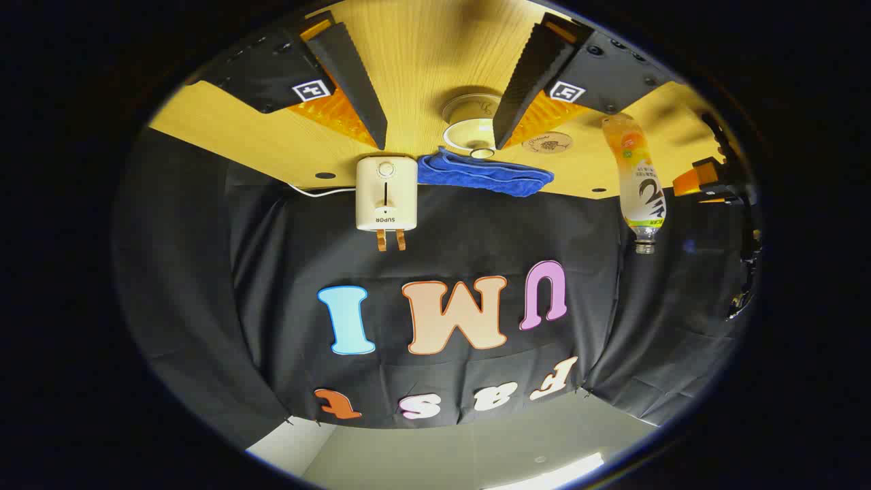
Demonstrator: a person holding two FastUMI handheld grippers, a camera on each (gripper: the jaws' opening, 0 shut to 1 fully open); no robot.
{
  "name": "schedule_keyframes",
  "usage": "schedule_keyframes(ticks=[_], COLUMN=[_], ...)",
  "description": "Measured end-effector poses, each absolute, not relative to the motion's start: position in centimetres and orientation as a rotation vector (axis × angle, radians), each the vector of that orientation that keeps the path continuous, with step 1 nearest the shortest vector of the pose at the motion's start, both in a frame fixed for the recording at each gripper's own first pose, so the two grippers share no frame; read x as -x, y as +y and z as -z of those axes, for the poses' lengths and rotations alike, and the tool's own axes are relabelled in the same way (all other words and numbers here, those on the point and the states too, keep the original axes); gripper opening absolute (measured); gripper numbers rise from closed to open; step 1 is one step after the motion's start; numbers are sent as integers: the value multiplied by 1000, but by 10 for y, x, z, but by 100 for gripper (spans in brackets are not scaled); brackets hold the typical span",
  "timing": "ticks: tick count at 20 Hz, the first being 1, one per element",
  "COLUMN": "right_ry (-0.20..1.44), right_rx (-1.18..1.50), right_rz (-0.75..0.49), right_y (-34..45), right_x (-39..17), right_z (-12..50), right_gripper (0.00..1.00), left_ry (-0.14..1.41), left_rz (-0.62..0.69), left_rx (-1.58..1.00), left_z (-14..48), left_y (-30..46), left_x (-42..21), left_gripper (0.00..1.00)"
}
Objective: Open the teacup lid with one hand, grasp the water bottle and pour water into the teacup with the other hand; after pouring, place the water bottle on the coaster and then close the teacup lid.
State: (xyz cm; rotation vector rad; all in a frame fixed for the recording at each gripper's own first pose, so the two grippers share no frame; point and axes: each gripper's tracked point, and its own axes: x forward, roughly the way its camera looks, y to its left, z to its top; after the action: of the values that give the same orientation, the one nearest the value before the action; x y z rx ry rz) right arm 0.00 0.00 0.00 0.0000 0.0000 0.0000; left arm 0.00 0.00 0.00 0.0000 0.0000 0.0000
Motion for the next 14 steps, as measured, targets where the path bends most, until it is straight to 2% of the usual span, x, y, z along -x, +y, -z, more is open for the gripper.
schedule_keyframes(ticks=[6,14], right_ry=[0,-1], right_rx=[0,0], right_rz=[0,0], right_y=[-1,-1], right_x=[-1,-1], right_z=[0,0], right_gripper=[100,99], left_ry=[0,0], left_rz=[0,-1], left_rx=[0,1], left_z=[0,1], left_y=[0,-1], left_x=[0,0], left_gripper=[93,93])
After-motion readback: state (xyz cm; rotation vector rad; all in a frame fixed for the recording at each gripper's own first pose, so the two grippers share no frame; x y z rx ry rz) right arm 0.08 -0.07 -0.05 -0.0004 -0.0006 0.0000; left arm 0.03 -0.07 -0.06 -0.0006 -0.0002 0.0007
